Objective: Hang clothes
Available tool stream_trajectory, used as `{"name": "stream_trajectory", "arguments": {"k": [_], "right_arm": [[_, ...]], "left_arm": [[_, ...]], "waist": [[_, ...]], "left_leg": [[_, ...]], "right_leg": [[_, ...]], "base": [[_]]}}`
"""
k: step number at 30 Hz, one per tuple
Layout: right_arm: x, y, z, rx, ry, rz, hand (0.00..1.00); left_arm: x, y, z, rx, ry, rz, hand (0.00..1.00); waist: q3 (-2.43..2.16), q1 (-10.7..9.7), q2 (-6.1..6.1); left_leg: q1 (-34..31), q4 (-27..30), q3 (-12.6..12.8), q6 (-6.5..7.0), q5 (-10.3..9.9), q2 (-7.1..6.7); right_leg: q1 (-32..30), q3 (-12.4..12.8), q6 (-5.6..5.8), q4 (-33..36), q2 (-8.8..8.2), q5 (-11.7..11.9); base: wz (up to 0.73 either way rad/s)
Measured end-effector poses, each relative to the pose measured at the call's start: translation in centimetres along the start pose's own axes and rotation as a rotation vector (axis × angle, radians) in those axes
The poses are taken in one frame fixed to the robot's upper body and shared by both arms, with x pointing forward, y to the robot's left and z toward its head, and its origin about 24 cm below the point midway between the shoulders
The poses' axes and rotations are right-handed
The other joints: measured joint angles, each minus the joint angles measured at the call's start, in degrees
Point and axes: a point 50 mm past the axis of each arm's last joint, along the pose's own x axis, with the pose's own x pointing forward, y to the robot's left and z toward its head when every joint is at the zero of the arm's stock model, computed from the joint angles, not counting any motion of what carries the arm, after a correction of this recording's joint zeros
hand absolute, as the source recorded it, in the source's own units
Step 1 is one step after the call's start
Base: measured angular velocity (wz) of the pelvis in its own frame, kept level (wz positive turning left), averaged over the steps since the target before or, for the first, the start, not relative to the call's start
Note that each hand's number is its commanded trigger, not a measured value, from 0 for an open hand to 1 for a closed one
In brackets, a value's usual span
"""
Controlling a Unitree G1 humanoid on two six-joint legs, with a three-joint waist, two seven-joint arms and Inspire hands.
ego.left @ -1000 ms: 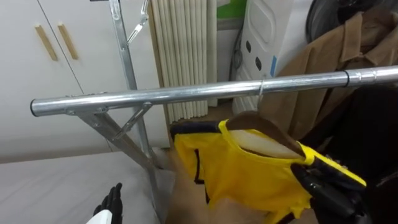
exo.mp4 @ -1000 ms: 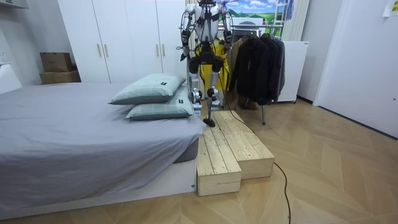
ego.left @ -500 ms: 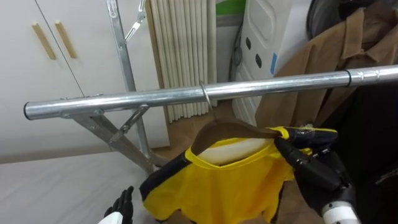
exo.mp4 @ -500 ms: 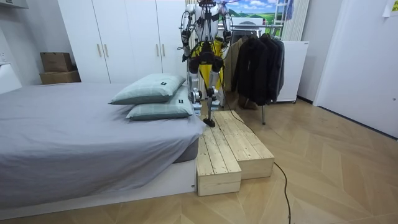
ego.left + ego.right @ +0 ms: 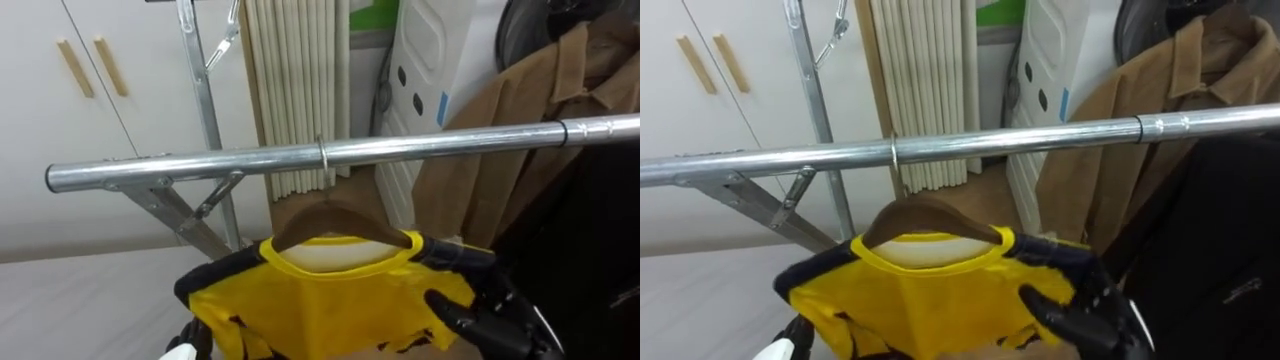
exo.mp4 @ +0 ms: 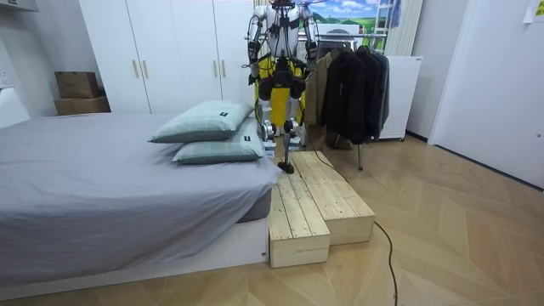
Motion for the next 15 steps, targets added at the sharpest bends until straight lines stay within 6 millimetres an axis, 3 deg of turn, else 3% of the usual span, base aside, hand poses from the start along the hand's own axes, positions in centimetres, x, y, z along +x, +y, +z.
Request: {"name": "stream_trajectory", "arguments": {"k": [5, 15], "right_arm": [[-1.5, -3.2, -2.8, -0.008, 0.129, -0.115, 0.0], [-4.5, -6.9, -6.7, -0.069, 0.339, -0.231, 0.0]], "left_arm": [[-0.2, 0.0, -0.7, 0.013, 0.019, -0.007, 0.0], [-0.5, 0.1, -1.7, 0.015, 0.035, -0.018, 0.0]], "waist": [[-0.12, 0.05, -0.25], [-0.07, -0.27, -0.19]], "left_leg": [[0.01, 0.13, -0.38, 0.0, 0.0, -0.01], [0.63, 0.06, -1.37, 0.01, -0.01, -0.06]], "right_leg": [[0.39, -0.08, -0.06, -0.23, -0.09, 0.03], [1.35, 0.11, -0.27, -0.39, -0.09, -0.1]], "base": [[0.01], [0.0]]}}
